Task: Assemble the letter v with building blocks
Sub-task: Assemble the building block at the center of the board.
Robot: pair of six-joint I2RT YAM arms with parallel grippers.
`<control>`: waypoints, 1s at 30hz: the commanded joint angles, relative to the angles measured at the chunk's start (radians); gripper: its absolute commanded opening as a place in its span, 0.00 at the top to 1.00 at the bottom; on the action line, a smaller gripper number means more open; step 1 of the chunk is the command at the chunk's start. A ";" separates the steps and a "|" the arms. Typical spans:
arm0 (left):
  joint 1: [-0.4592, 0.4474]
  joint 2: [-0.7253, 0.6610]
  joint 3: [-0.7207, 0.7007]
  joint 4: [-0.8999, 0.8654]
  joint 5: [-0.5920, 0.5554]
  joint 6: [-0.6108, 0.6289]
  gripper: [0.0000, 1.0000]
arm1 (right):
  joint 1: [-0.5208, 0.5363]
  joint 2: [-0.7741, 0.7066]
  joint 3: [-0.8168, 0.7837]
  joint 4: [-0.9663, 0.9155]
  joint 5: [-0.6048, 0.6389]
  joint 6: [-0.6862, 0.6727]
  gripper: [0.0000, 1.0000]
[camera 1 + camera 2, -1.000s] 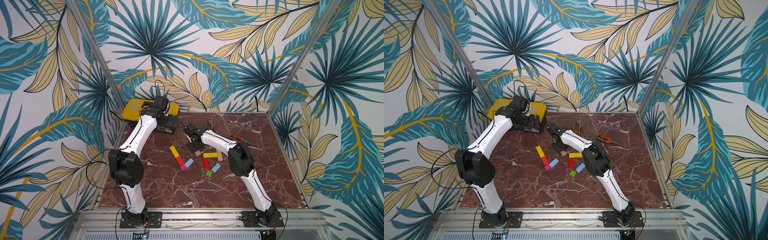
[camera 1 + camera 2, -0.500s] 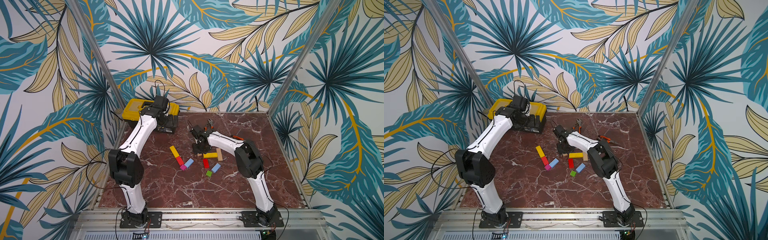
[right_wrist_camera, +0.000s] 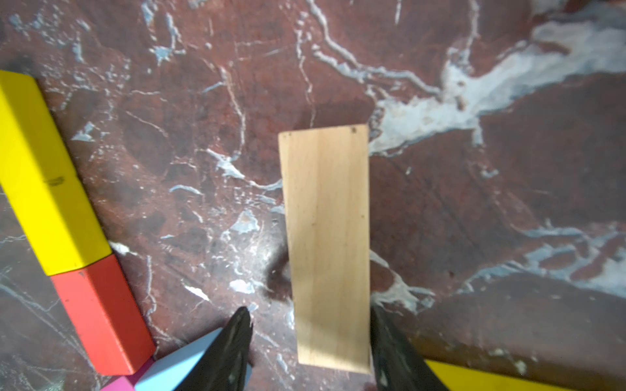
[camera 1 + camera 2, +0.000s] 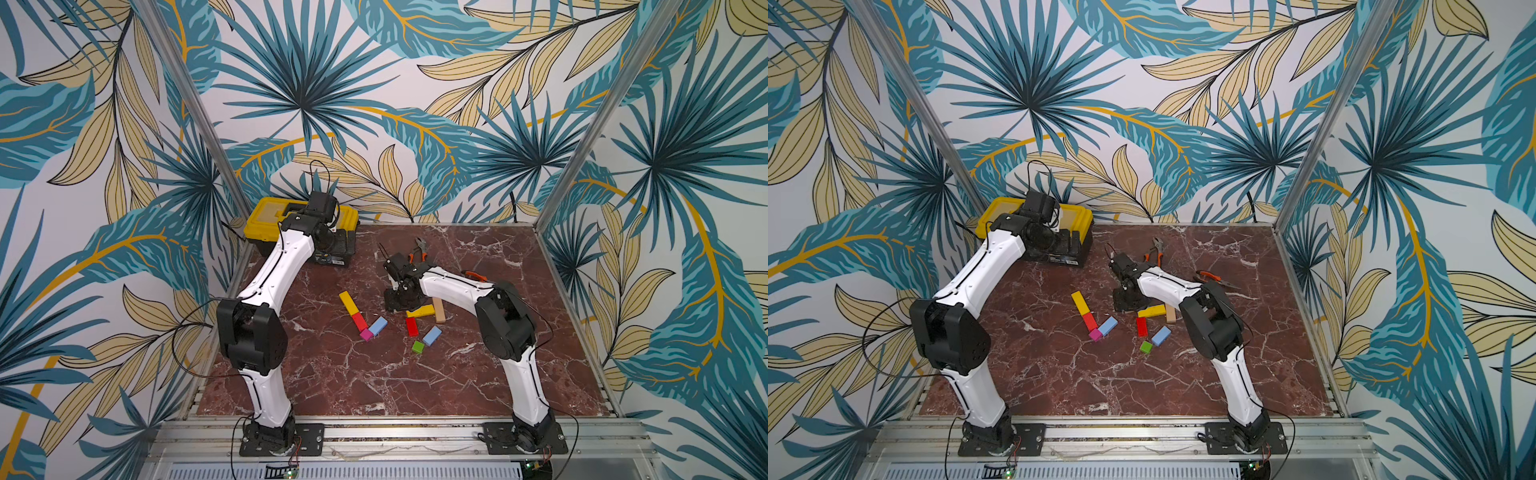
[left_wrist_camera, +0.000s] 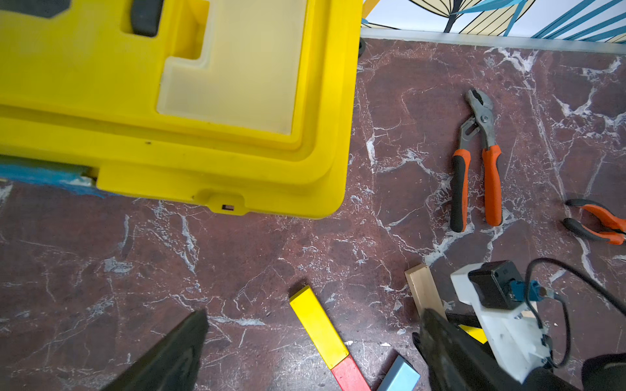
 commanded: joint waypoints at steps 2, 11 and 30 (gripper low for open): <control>0.007 -0.016 -0.013 0.007 0.006 0.002 0.01 | 0.022 -0.024 -0.026 -0.001 -0.042 0.020 0.43; 0.007 -0.013 -0.012 0.007 0.009 0.005 0.01 | 0.050 -0.016 -0.002 -0.005 -0.050 0.025 0.43; 0.010 -0.014 -0.009 0.007 0.003 0.006 0.01 | -0.003 -0.024 0.180 -0.140 0.031 -0.152 0.16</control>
